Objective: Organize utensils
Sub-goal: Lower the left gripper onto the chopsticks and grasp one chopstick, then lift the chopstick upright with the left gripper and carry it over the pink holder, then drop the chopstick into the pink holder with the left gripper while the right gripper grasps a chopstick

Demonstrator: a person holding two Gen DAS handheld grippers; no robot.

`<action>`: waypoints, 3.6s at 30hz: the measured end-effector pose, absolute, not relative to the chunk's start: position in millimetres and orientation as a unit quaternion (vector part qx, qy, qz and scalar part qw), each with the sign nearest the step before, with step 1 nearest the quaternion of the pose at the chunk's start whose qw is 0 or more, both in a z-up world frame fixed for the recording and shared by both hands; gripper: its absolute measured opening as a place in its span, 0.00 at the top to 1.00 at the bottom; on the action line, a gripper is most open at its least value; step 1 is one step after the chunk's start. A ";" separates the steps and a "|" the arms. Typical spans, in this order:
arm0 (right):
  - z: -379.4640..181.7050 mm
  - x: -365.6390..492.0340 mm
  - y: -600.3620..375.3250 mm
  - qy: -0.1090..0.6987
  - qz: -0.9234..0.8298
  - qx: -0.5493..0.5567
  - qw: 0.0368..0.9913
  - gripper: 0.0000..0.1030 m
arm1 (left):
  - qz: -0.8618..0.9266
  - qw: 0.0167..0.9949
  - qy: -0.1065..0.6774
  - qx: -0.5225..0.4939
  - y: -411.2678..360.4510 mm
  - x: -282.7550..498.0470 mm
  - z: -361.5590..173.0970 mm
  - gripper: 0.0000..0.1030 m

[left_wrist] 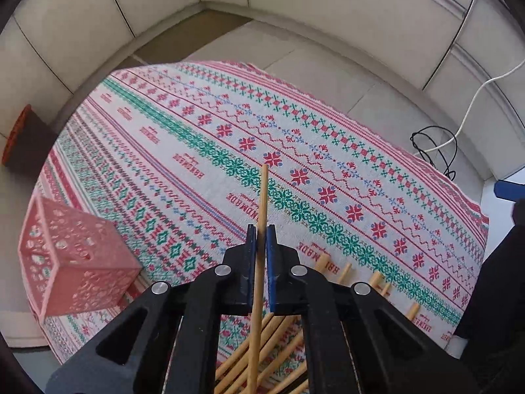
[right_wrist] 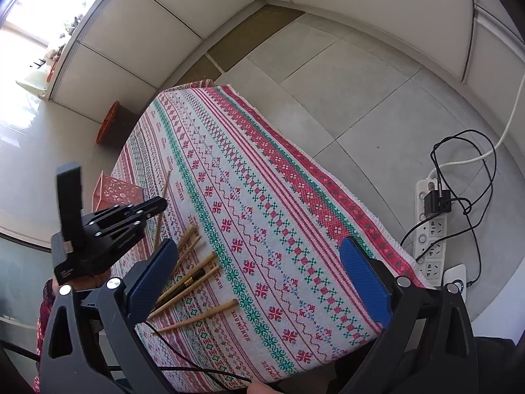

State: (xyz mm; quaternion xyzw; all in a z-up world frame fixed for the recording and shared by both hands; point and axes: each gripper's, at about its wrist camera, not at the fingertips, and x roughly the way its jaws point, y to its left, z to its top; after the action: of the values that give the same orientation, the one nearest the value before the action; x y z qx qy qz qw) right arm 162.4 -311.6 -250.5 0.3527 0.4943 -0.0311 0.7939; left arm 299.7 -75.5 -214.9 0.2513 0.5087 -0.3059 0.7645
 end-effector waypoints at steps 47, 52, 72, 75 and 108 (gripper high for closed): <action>-239.7 174.7 -190.2 0.532 -0.087 0.329 0.775 0.92 | -0.223 0.947 0.230 -0.009 122.6 99.2 -16.4 0.95; -171.0 164.2 -182.3 0.477 -0.038 0.283 0.831 0.92 | -0.210 0.949 0.234 -0.026 123.3 107.0 -11.1 0.95; 13.5 263.4 -159.7 0.233 0.089 0.206 0.946 0.92 | -0.117 0.974 0.181 -0.073 101.1 241.4 22.6 0.95; 8.9 283.2 -149.4 0.229 0.105 0.194 0.948 0.92 | -0.104 0.973 0.194 -0.068 96.8 264.9 4.0 0.95; -289.4 529.7 -181.7 0.590 -0.070 0.214 0.775 0.55 | -0.033 0.962 0.143 -0.232 188.9 233.4 4.4 0.32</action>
State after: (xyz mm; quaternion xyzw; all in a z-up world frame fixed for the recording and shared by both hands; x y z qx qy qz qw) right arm 529.7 -181.7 -289.4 0.2142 0.5904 -0.0697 0.7750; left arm 233.4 188.9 4.4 -0.2318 0.1432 -0.0330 0.9616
